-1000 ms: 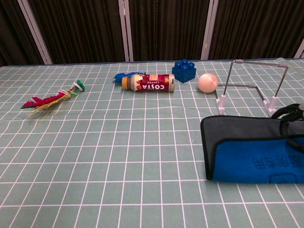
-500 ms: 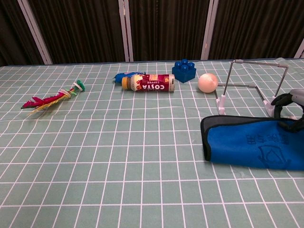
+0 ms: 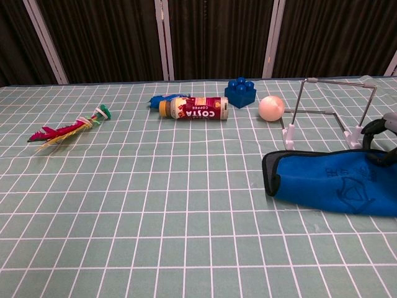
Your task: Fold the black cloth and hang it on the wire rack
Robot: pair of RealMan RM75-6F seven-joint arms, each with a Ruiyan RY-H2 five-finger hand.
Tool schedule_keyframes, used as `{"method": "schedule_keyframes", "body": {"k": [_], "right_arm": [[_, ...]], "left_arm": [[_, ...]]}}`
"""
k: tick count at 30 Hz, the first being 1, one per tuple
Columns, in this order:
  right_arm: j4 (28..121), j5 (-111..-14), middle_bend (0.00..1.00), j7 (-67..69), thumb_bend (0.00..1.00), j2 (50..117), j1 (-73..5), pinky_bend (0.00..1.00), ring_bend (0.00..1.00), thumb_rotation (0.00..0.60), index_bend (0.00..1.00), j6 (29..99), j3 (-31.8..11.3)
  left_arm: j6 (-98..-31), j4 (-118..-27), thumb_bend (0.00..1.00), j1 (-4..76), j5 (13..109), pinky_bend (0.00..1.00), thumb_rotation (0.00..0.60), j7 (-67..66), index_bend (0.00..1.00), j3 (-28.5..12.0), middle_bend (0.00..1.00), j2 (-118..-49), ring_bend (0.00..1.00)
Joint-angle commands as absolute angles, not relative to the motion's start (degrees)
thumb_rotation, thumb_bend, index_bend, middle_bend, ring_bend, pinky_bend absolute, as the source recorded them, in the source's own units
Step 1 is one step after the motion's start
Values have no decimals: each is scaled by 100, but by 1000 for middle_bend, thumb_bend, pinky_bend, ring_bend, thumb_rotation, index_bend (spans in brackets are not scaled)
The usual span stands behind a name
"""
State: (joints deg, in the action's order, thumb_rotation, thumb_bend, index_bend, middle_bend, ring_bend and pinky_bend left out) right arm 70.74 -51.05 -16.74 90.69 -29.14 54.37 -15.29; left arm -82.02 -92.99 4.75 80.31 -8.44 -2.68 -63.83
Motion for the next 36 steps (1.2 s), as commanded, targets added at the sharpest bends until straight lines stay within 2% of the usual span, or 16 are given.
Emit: {"method": "schedule_keyframes", "body": {"k": [1,14,16,17,19,21,22,27,36], "right_arm": [[6984,-5035,133,-1706,475,9142,-2964,0,0,600,677,5438,-1541],[6637,-4730,133,-1954,474,9384,-3131,0,0,600,677,5462,-1590],[6615,-4715,133,-1944,441,9398,-3134,0,0,600,666,5445,-1582],[6606,-4736,133,-1909,399,9400,-3129,0,0,600,631,5438,-1571],[6598,-4791,116,-1815,190,9403,-3117,0,0,600,417,5440,-1568],[6572,-4866,91,-1768,47,9415,-3111,0,0,600,251,5483,-1556],[6550,-4923,81,-1741,21,9429,-3105,0,0,600,219,5535,-1549],[6661,-5102,43,-1672,2,9402,-3011,0,0,600,193,5796,-1517],[7934,-5341,31,-1975,34,8709,-2630,0,0,600,193,6206,-1182]], "left_arm": [[-8199,-9298,0,477,8025,0,600,-841,0,-269,0,-6384,0],[-8163,-9264,0,497,7980,0,600,-822,0,-280,0,-6389,0],[-8157,-9265,0,498,7979,0,600,-820,0,-277,0,-6389,0],[-8156,-9264,0,500,7978,0,600,-824,0,-276,0,-6388,0],[-8153,-9262,0,500,7977,0,600,-823,0,-273,0,-6390,0],[-8149,-9262,0,503,7978,0,600,-825,0,-271,0,-6392,0],[-8144,-9262,0,504,7976,0,600,-826,0,-270,0,-6393,0],[-8128,-9273,0,510,7983,0,600,-801,0,-262,0,-6382,0],[-8186,-9303,0,485,8080,0,600,-686,0,-230,0,-6329,0]]}}
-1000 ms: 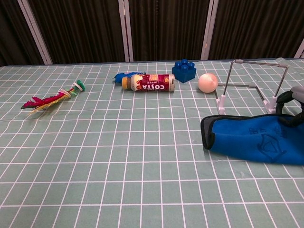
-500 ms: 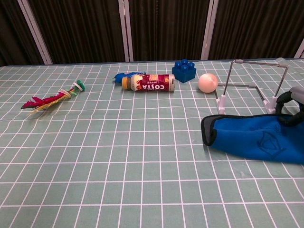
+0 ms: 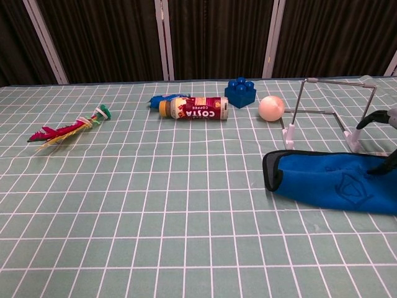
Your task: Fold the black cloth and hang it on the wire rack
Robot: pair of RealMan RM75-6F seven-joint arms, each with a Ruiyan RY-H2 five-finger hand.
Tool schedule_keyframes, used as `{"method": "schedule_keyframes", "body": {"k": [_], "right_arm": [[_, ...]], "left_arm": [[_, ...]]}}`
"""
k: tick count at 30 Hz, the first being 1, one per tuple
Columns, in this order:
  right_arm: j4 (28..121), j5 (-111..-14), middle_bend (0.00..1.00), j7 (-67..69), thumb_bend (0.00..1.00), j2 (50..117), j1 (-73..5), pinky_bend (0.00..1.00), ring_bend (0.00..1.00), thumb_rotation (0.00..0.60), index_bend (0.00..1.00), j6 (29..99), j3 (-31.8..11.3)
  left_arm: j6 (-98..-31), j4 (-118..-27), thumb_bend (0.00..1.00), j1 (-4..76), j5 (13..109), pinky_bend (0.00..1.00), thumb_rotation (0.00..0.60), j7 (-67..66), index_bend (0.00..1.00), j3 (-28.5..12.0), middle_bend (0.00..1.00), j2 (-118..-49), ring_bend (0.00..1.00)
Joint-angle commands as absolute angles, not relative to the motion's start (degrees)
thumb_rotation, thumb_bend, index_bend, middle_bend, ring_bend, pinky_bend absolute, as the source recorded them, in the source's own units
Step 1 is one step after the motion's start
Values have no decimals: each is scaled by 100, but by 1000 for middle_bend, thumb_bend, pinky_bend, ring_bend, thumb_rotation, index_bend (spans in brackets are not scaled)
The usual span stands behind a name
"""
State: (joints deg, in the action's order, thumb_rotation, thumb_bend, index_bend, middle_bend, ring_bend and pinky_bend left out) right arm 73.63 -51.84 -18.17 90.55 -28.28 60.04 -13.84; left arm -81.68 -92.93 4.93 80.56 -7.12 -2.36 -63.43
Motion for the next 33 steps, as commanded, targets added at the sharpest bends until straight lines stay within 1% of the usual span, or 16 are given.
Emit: {"method": "schedule_keyframes", "body": {"k": [1,5,8,10,14,16,17,20,23,29,33], "right_arm": [[8196,-5443,31,-2012,37,8572,-2557,0,0,600,196,6292,-1094],[8794,-5771,31,-2123,54,8279,-2426,0,0,600,232,6454,-850],[9078,-6165,31,-2096,91,8161,-2400,0,0,600,273,6522,-696],[9128,-6438,31,-2019,153,8131,-2415,0,0,600,305,6517,-615],[9069,-7101,31,-1762,270,8091,-2643,0,0,600,338,6221,-481],[8919,-7370,31,-1626,315,8100,-2807,0,0,600,354,6021,-456],[8838,-7484,31,-1589,322,8112,-2883,0,0,600,357,5943,-449],[8586,-7777,31,-1550,327,8157,-3078,0,0,600,358,5789,-431],[7976,-8249,31,-1775,327,8322,-3395,0,0,600,359,5639,-376],[7106,-8640,31,-2156,323,8691,-3691,0,0,600,359,5546,-296],[6633,-8538,31,-2308,320,8994,-3818,0,0,600,359,5324,-316]], "left_arm": [[-8200,-9311,0,479,8102,0,600,-664,0,-223,0,-6316,0],[-8228,-9322,0,468,8141,0,600,-616,0,-213,0,-6292,0],[-8228,-9318,0,467,8148,0,600,-585,0,-212,0,-6280,0],[-8226,-9316,0,468,8149,0,600,-577,0,-212,0,-6278,0],[-8210,-9299,0,476,8136,0,600,-586,0,-216,0,-6286,0],[-8189,-9281,0,483,8115,0,600,-598,0,-220,0,-6298,0],[-8176,-9269,0,489,8103,0,600,-606,0,-223,0,-6306,0],[-8142,-9247,0,505,8072,0,600,-629,0,-231,0,-6327,0],[-8070,-9205,0,536,8019,0,600,-676,0,-238,0,-6362,0],[-7987,-9149,0,571,7926,0,600,-719,0,-262,0,-6404,0],[-7923,-9122,0,599,7863,0,600,-729,0,-277,0,-6426,0]]}}
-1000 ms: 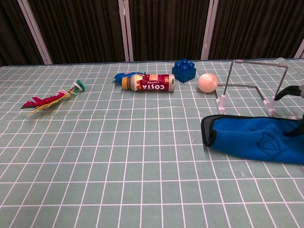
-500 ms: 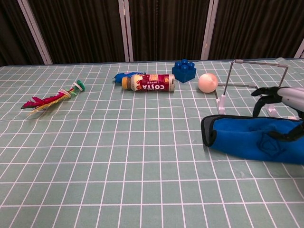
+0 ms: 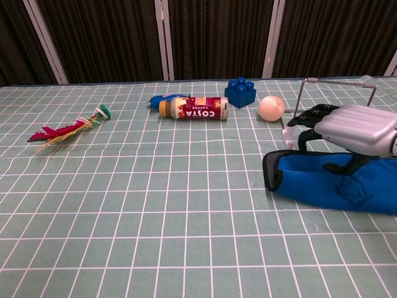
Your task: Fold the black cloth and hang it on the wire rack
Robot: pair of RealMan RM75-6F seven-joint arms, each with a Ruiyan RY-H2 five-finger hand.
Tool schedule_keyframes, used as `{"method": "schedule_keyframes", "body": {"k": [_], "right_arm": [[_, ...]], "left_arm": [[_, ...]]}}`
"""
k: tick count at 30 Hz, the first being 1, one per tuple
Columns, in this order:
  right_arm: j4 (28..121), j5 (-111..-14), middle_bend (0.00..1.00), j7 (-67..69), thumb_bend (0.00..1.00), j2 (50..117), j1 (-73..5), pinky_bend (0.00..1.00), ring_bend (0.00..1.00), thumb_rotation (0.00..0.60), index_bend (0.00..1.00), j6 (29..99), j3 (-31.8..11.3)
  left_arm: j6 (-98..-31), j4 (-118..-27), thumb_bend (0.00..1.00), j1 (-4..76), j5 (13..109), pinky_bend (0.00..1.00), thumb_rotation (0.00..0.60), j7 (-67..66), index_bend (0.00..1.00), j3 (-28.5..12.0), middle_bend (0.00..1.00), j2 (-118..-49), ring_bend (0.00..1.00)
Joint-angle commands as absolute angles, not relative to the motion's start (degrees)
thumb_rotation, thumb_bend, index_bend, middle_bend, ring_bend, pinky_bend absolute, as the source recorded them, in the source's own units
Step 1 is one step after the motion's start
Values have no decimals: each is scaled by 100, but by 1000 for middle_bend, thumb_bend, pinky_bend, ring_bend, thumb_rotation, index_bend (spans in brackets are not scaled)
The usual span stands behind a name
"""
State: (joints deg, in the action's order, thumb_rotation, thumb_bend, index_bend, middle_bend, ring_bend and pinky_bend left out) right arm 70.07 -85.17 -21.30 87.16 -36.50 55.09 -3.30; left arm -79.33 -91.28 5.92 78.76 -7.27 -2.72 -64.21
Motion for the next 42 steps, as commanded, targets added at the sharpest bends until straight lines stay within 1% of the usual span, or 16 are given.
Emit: {"method": "schedule_keyframes", "body": {"k": [1,6,15,27,42], "right_arm": [[6552,-8522,31,-2311,319,9047,-3835,0,0,600,359,5292,-312],[6306,-8569,31,-2284,314,9207,-3921,0,0,600,359,5295,-313],[5877,-8660,31,-2295,319,9498,-4029,0,0,600,359,5545,-403],[5454,-8530,31,-2342,312,9734,-4092,0,0,600,370,5388,-387],[5021,-8661,31,-2008,303,9995,-4113,0,0,600,442,5540,-298]], "left_arm": [[-7914,-9115,0,602,7850,0,600,-729,0,-281,0,-6428,0],[-7857,-9072,0,629,7784,0,600,-751,0,-297,0,-6457,0],[-7803,-9031,0,660,7722,0,600,-759,0,-313,0,-6488,0],[-7791,-9029,0,674,7699,0,600,-781,0,-311,0,-6500,0],[-7746,-9009,0,702,7654,0,600,-793,0,-316,0,-6512,0]]}}
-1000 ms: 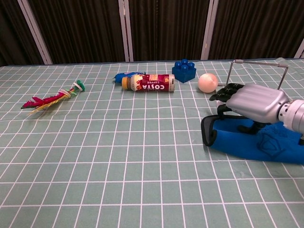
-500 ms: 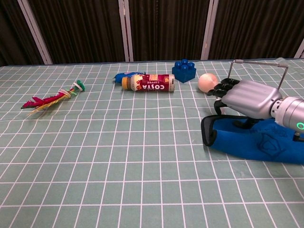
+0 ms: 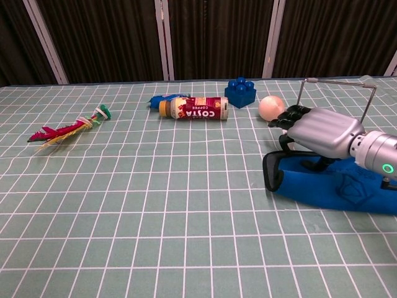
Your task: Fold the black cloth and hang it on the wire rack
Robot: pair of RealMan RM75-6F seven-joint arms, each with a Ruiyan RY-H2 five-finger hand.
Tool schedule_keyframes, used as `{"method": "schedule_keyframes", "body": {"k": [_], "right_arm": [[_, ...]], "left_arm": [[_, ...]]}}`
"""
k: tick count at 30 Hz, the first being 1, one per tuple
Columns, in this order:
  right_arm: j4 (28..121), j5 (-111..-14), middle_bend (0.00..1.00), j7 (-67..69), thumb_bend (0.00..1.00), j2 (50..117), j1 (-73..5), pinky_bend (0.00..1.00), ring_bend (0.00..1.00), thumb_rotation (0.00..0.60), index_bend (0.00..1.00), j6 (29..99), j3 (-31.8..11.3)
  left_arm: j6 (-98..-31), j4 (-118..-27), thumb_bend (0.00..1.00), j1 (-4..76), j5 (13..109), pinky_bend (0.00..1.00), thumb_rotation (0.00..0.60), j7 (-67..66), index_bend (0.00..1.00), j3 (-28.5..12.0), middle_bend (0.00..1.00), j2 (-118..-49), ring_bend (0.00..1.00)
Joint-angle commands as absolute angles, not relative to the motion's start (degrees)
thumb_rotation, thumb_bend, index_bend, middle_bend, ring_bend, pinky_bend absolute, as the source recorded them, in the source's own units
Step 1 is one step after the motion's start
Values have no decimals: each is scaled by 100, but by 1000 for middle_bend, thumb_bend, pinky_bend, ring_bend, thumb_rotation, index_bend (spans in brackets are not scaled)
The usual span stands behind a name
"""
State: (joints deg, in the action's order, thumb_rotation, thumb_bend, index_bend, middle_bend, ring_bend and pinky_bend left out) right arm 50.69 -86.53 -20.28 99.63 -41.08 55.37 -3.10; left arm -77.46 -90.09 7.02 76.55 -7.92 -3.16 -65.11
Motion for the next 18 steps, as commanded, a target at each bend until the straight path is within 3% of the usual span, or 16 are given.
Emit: {"method": "schedule_keyframes", "body": {"k": [1,9,18], "right_arm": [[4992,-8664,31,-1999,303,10009,-4114,0,0,600,445,5542,-294],[4805,-8650,31,-1956,303,10110,-4127,0,0,600,452,5529,-294],[4640,-8637,33,-1755,304,10227,-4133,0,0,600,562,5567,-316]], "left_arm": [[-7746,-9008,0,702,7650,0,600,-793,0,-317,0,-6512,0],[-7733,-8999,0,710,7637,0,600,-802,0,-315,0,-6518,0],[-7704,-8988,0,725,7600,0,600,-830,0,-319,0,-6534,0]]}}
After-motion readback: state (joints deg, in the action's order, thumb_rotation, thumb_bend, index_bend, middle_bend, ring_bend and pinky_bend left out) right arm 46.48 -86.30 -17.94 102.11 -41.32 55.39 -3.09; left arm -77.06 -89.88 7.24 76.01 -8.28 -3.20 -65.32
